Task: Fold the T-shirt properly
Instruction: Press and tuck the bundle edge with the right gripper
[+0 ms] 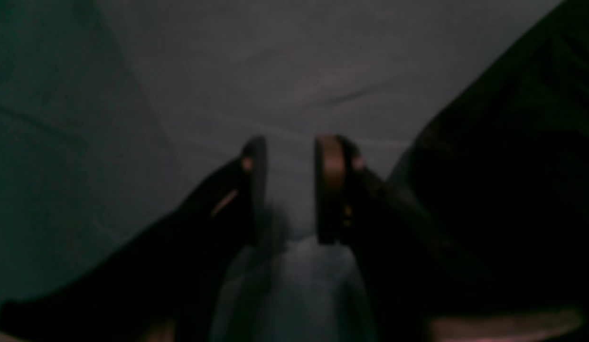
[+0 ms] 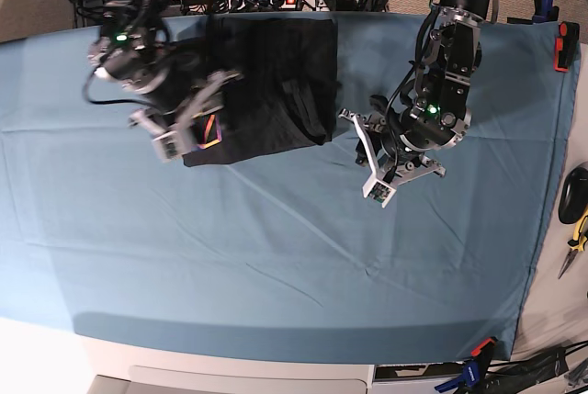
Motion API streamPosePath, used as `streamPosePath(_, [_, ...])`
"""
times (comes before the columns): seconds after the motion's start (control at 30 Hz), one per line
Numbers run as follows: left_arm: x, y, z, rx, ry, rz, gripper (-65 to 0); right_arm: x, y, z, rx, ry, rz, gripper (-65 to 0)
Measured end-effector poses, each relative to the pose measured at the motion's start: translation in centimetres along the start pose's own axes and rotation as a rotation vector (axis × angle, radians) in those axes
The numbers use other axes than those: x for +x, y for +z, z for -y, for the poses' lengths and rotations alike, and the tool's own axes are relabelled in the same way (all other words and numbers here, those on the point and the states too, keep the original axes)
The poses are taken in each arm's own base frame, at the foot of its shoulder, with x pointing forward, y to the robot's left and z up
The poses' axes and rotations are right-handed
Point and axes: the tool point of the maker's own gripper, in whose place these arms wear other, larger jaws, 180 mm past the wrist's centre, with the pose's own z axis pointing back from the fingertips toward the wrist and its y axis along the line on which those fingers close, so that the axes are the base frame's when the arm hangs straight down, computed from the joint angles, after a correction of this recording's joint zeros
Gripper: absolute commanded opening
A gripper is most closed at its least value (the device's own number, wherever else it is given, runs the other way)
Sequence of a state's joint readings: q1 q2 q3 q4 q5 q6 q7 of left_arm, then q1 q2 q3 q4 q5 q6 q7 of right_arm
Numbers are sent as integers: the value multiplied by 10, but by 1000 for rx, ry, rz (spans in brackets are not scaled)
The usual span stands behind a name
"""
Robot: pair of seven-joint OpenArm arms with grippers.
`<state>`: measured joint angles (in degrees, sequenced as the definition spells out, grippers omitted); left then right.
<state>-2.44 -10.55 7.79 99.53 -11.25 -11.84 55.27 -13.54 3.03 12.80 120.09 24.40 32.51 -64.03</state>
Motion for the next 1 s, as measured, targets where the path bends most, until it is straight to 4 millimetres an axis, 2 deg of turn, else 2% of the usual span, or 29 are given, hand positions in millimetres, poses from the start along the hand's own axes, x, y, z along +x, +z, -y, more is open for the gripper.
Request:
streamPosePath(0.07, [0,0,0,0,0,-1,-465,0,11,36,-109,15,-13,-354])
streamPosePath(0.2, [-6,0,2,-4,4,-12,-465,3,27,85,-226,-19,49,-226])
streamPosePath(0.33, [-13,-1,5,-11,9,-25,-465,-27,15,125,-276,-197,-12,-219])
streamPosePath(0.4, [-15,-1,7,-13,10,-29,-465,-22,5,134,-240,-290,22,-219])
streamPosePath(0.53, [-24,-1,9,-18,16,-45,-465,-7,-25,133,-105,-446,66,-220])
streamPosePath(0.67, [-27,-1,11,-21,19,-51,-465,-24,-48,123,10,-552,-11,-220])
streamPosePath(1.0, [-28,-1,11,-22,20,-51,-465,-19,-58,104,115,-552,-25,-220])
